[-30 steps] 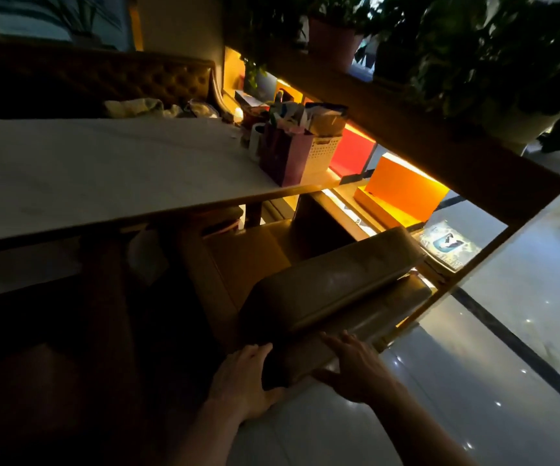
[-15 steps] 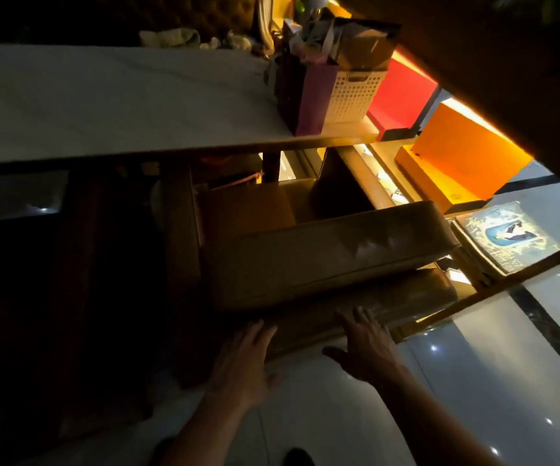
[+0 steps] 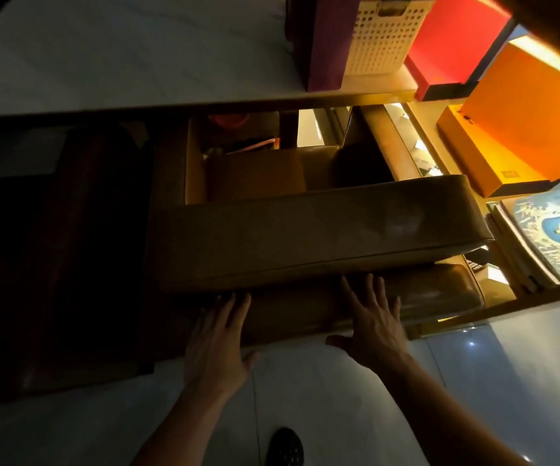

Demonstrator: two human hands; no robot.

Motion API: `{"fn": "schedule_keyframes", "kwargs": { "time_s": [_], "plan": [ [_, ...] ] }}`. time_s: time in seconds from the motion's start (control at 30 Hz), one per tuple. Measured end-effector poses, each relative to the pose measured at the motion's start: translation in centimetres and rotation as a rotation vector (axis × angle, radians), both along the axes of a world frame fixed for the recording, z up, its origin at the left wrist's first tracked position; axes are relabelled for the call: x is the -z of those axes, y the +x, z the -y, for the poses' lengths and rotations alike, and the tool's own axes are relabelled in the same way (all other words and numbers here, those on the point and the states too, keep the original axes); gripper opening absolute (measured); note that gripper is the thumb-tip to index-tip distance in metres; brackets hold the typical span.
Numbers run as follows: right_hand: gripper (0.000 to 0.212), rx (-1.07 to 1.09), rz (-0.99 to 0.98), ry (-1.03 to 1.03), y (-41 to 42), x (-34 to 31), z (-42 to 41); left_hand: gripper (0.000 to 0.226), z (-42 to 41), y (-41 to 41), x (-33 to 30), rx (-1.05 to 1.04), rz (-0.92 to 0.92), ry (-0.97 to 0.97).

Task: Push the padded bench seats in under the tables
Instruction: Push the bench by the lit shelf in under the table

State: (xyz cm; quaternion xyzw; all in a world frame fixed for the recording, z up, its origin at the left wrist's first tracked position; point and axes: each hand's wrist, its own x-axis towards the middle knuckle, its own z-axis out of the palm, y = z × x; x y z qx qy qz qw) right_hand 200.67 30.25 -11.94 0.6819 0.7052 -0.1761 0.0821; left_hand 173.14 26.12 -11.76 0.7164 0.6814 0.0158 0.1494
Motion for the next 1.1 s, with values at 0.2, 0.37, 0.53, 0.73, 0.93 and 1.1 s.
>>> {"fn": "schedule_keyframes", "kwargs": {
  "time_s": [0.2, 0.37, 0.53, 0.73, 0.93, 1.1],
  "plan": [
    [0.115, -0.001, 0.034, 0.082, -0.5, 1.8, 0.1, 0.088, -0.1, -1.1, 1.4, -0.001, -0.005, 0.063],
    [0.112, -0.010, 0.077, 0.096, -0.7, 2.1, -0.2, 0.080, -0.6, -2.3, 2.1, 0.012, 0.031, 0.107],
    [0.108, -0.028, 0.102, 0.112, -1.0, 2.0, 0.0, 0.076, -0.6, -2.6, 2.6, 0.014, 0.025, 0.123],
    [0.104, -0.056, 0.140, 0.109, -3.3, 1.8, 1.6, 0.073, 0.5, -4.6, 2.4, -0.002, 0.026, 0.116],
    [0.097, -0.053, 0.095, 0.092, -7.4, 2.0, 6.4, 0.073, 4.4, -9.0, 2.7, 0.000, 0.013, 0.097],
    [0.095, -0.080, 0.065, 0.090, -9.0, 2.4, 10.9, 0.072, 9.0, -10.7, 2.9, -0.021, 0.023, 0.088]
  ]
}}
